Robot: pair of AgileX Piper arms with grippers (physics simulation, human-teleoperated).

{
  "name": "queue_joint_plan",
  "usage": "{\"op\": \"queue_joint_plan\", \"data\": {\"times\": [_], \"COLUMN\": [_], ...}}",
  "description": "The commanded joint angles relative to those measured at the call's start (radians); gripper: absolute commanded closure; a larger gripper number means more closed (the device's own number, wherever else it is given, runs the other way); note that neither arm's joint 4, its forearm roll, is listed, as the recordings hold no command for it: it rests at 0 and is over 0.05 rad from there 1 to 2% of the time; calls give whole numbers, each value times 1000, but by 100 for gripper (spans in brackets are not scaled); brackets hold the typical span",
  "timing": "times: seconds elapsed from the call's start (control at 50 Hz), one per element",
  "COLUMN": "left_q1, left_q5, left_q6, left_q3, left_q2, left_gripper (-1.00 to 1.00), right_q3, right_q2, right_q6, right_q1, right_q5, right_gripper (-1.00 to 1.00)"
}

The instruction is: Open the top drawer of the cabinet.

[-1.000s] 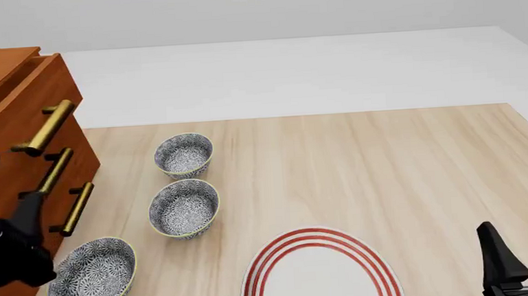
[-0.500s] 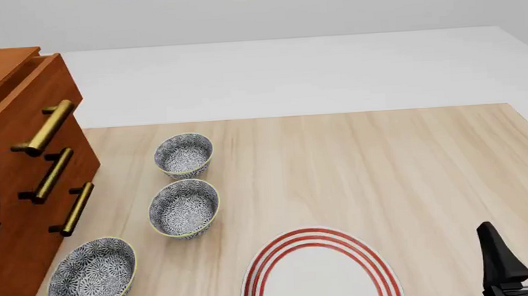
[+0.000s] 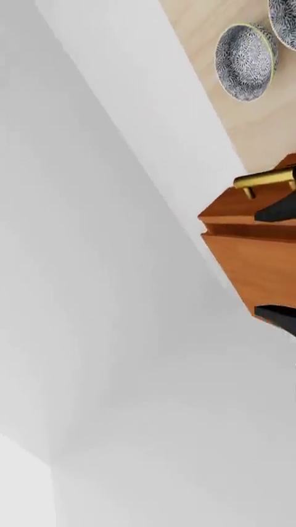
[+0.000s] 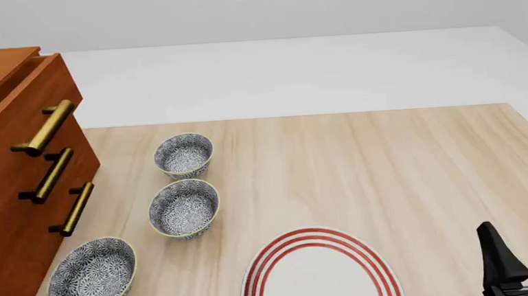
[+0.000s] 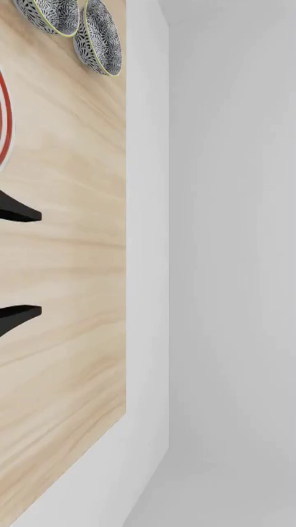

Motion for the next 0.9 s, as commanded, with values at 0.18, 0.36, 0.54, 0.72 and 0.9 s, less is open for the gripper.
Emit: {"op": "queue_joint_plan", "data": {"times": [0.18, 0.36, 0.54, 0.72, 0.9], "left_q1": [17, 18, -3, -38, -91], "left_q5": [165, 252, 441, 583, 684], "left_q6": [-242, -377, -548, -632, -686], "left_q3": [-216, -360, -572, -750, -882], "left_q2": [108, 176, 288, 372, 439], "left_gripper": [-100, -100, -100, -100, -100], "right_q3": [0, 0, 0, 0, 0], "right_q2": [0, 0, 0, 0, 0], "right_q6": [0, 0, 0, 0, 0], "right_q1": [0, 0, 0, 0, 0], "right_q5": [0, 0, 0, 0, 0], "right_gripper": [-100, -100, -100, -100, -100]}}
